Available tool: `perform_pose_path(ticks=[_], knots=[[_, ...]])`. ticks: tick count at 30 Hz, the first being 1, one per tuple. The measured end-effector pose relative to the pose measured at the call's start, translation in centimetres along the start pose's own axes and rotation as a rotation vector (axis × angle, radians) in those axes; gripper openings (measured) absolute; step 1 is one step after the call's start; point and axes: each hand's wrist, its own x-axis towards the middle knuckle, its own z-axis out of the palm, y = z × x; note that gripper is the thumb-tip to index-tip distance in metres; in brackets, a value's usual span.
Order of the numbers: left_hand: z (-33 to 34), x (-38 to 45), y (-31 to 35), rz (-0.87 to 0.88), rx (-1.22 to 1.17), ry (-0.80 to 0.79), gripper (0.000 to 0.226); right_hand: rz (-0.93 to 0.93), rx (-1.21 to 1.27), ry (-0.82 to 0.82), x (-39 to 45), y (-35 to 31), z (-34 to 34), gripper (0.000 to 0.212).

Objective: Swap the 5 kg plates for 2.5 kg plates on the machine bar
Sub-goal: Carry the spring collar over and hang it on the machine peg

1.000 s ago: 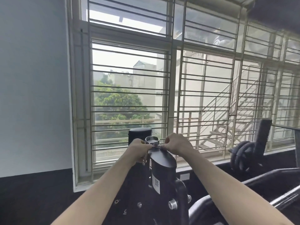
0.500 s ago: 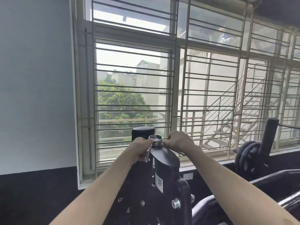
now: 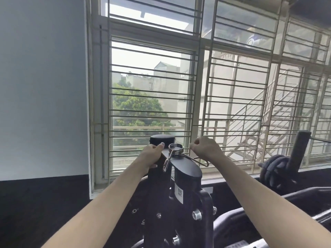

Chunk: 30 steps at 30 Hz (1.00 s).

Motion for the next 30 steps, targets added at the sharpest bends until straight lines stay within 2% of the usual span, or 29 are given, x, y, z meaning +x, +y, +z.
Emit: perform_pose_path(ticks=[4, 6, 11, 15, 18, 22, 26, 30], knots=[[-3.0, -2.6, -0.6, 0.103, -0.007, 0.071, 0.02, -0.041, 0.051, 0.098, -2.1, -1.9, -0.3, 0.02], [-5.0, -3.9, -1.2, 0.109, -0.005, 0.063, 0.017, -0.052, 0.076, 0.126, -3.6, -3.7, -0.3, 0.023], [-12.4, -6.9, -3.3, 0.191, 0.128, 0.022, 0.026, -0.109, 0.106, 0.293, -8.3, -9.8, 0.7, 0.026], [-21.3, -12.0, -6.2, 0.416, 0.494, 0.023, 0.037, -0.21, 0.167, 0.31, -12.7, -16.8, 3.5, 0.025], [-28.9, -16.0, -10.5, 0.474, 0.711, -0.004, 0.039, -0.267, 0.145, 0.232, -16.3, -21.4, 7.3, 0.029], [-36.6, -18.8, -17.0, 0.408, 0.711, -0.072, 0.039, -0.298, -0.007, -0.081, -20.2, -25.7, 13.1, 0.035], [-40.2, -18.7, -22.2, 0.345, 0.657, -0.179, 0.039, -0.318, -0.254, -0.254, -21.2, -27.9, 17.5, 0.04], [-40.7, -15.6, -26.8, 0.336, 0.579, -0.239, 0.034, -0.285, -0.355, -0.291, -20.6, -29.4, 19.4, 0.043]])
